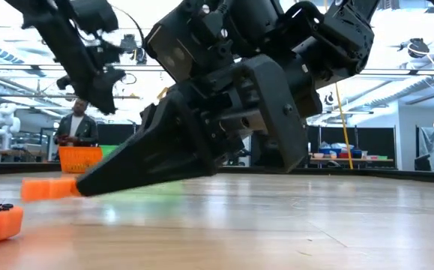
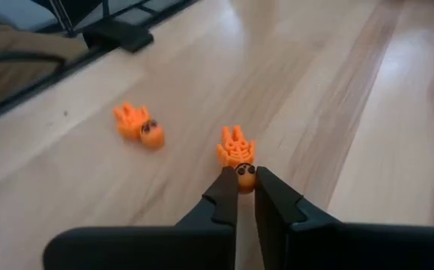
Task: Sort Halloween decoration
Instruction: Put the orange skeleton toy into the black bin
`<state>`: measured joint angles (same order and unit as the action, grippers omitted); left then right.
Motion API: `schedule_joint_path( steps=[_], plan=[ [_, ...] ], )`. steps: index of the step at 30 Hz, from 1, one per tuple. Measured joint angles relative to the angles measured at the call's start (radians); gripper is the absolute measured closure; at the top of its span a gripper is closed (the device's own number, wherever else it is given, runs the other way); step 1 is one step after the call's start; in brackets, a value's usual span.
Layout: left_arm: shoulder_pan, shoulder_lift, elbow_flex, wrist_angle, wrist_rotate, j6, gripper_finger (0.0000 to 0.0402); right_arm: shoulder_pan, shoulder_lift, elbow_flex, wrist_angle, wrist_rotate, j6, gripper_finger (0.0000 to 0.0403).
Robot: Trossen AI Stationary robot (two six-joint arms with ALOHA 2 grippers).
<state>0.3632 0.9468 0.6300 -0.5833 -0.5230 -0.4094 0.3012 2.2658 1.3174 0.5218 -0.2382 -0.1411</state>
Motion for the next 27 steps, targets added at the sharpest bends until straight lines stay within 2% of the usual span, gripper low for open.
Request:
schedule_joint_path(
  steps=[5,10,14,19,23,27],
  plan=[
    [-0.188,-0.080,0.000,0.001,0.000,-0.043,0.0287,0.000,-0.011,0.000,-0.020,0.002,0.001,0.0394],
    [-0.380,-0.084,0.001,0.002,-0.018,-0.107,0.0287,-0.001,-0.065,0.000,-0.082,0.004,-0.001,0.0394],
    [-0.546,-0.073,0.001,0.022,-0.095,-0.161,0.0287,-0.001,-0.134,0.000,-0.195,0.019,-0.010,0.0394],
    [-0.753,-0.058,0.001,0.110,-0.205,-0.162,0.0287,0.012,-0.247,0.001,-0.407,0.119,-0.036,0.0394],
    [-0.888,-0.023,0.001,0.157,-0.289,-0.163,0.0287,0.024,-0.342,0.000,-0.537,0.144,-0.035,0.0394],
    [-0.993,0.038,0.001,0.207,-0.321,-0.196,0.0287,0.045,-0.440,0.001,-0.652,0.189,-0.006,0.0394]
  ],
)
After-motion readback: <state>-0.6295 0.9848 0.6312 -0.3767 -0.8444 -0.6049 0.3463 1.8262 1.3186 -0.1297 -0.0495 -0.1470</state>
